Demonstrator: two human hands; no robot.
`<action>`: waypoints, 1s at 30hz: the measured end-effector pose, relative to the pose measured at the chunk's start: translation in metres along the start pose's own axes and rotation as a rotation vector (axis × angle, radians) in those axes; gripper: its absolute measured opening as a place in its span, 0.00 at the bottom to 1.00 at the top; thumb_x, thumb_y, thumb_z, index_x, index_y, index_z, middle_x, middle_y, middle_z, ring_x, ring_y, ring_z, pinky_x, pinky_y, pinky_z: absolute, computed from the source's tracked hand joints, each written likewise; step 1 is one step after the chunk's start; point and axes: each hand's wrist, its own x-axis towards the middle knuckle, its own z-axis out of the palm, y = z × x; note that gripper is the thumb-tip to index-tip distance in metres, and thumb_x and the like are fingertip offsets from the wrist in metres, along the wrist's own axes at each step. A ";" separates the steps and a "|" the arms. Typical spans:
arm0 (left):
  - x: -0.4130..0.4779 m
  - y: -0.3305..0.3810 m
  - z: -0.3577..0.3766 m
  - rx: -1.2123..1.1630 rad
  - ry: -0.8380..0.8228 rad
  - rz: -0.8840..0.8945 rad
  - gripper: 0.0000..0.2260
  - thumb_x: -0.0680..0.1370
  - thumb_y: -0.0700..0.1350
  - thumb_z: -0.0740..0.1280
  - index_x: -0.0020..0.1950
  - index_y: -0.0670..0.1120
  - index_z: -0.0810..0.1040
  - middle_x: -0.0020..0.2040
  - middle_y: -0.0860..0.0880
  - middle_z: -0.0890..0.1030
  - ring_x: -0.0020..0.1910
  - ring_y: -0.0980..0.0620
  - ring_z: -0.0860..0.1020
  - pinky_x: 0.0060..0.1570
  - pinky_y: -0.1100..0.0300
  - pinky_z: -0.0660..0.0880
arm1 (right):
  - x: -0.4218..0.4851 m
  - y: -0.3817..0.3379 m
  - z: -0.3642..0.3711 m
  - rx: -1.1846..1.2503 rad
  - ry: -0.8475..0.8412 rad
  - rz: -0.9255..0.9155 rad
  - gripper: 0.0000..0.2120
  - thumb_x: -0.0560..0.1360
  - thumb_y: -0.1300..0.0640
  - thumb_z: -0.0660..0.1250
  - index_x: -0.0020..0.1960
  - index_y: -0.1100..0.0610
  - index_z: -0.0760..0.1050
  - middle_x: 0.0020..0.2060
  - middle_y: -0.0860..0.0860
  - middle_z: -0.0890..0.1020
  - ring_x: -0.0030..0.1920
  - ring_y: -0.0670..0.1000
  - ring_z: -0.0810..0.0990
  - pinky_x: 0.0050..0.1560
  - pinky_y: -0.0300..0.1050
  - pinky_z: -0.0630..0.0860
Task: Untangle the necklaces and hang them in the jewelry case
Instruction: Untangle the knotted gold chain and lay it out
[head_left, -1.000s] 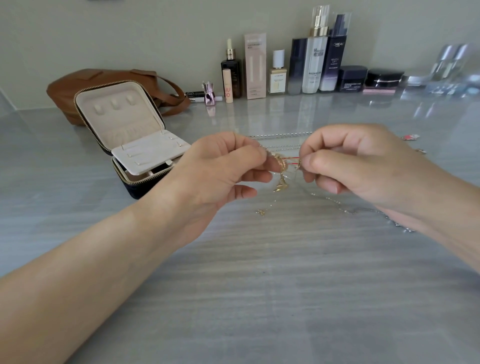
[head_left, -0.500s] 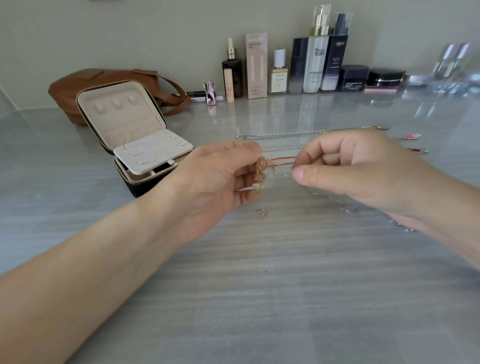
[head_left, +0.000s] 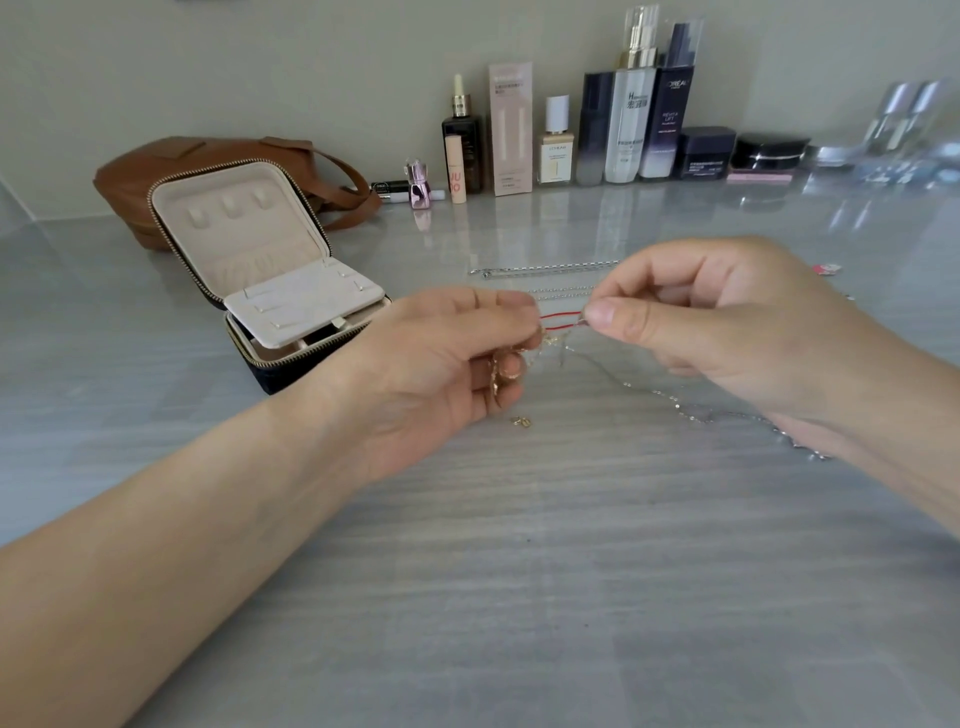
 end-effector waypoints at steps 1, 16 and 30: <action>-0.001 -0.001 0.000 0.023 -0.003 0.005 0.03 0.73 0.37 0.65 0.44 0.44 0.75 0.28 0.51 0.77 0.26 0.57 0.70 0.29 0.65 0.72 | 0.000 -0.001 0.000 0.026 -0.021 -0.017 0.07 0.64 0.49 0.70 0.36 0.52 0.80 0.21 0.43 0.72 0.22 0.42 0.65 0.26 0.31 0.62; -0.003 -0.001 0.001 0.161 0.060 0.022 0.05 0.75 0.35 0.65 0.42 0.44 0.77 0.30 0.51 0.77 0.23 0.58 0.67 0.24 0.65 0.67 | -0.001 -0.007 -0.001 0.084 0.098 -0.018 0.07 0.71 0.60 0.67 0.34 0.55 0.76 0.16 0.42 0.65 0.20 0.42 0.60 0.24 0.33 0.59; -0.002 0.000 -0.002 0.208 0.122 0.012 0.05 0.75 0.35 0.65 0.42 0.44 0.76 0.30 0.50 0.76 0.22 0.57 0.66 0.21 0.67 0.65 | 0.000 -0.006 -0.005 0.188 0.094 -0.035 0.07 0.68 0.59 0.66 0.31 0.54 0.76 0.20 0.47 0.66 0.21 0.45 0.62 0.23 0.34 0.61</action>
